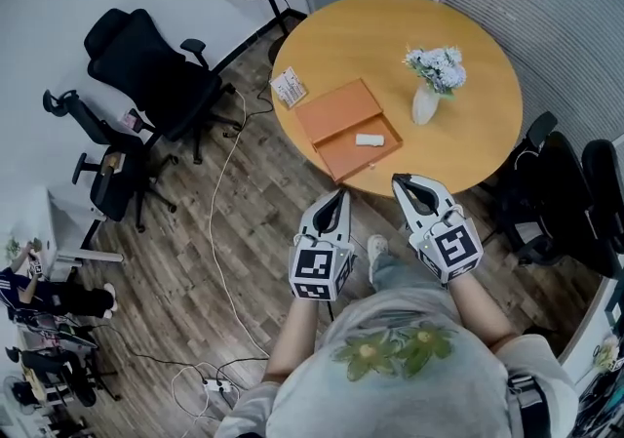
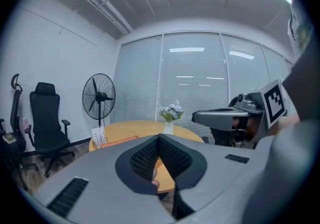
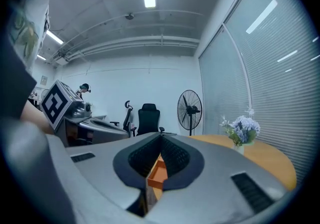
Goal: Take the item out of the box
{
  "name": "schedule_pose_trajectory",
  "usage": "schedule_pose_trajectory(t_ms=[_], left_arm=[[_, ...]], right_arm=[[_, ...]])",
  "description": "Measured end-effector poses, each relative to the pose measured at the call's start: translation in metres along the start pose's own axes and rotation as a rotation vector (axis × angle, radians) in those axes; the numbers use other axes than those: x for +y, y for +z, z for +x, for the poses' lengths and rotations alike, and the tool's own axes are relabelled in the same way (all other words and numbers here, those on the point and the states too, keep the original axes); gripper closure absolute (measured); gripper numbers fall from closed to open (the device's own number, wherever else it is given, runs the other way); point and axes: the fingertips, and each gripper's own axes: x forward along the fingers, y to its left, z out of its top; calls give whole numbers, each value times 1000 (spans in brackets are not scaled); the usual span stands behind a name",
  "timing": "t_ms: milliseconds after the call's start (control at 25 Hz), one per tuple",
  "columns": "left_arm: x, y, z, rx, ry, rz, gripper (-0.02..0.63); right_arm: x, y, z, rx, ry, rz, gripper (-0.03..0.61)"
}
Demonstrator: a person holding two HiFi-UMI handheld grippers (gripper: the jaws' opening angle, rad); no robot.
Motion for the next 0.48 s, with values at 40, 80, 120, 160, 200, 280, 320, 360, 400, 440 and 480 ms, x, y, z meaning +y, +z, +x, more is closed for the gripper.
schedule_pose_trajectory(t_ms=[40,80,120,160,200,280,320,360,400,440,480], left_arm=[[5,3,6,-1,-1,0,611],[11,6,13,-1,0,0,611],[16,8,19,0,3,1,611],[21,10,25,1,5,1,611],[25,12,31,1,7,3,611],[33,16,42,-1,6,3,611],[37,17,47,-1,5,1,611],[42,18,53,-1,7,-1,611],[48,19,59,-1,10,-3,611],[54,20,65,-1,15,-5,611],[58,21,70,-1,19,-9,611]], right_arm=[[-6,2,7,-3,-4,-2,574],[-12,5,15,-7,-9,-5,574],[-18,7,22,-10,-15,-8,574],[-23,10,28,-12,-20,-10,574],[-28,11,34,-12,-24,-12,574],[-36,14,47,-11,-22,-16,572],[-39,15,54,-9,-17,-20,572],[-41,15,62,-8,-8,-25,572],[-43,16,69,-7,2,-31,564],[-45,16,76,-6,13,-37,548],[-46,17,83,-6,23,-43,548]])
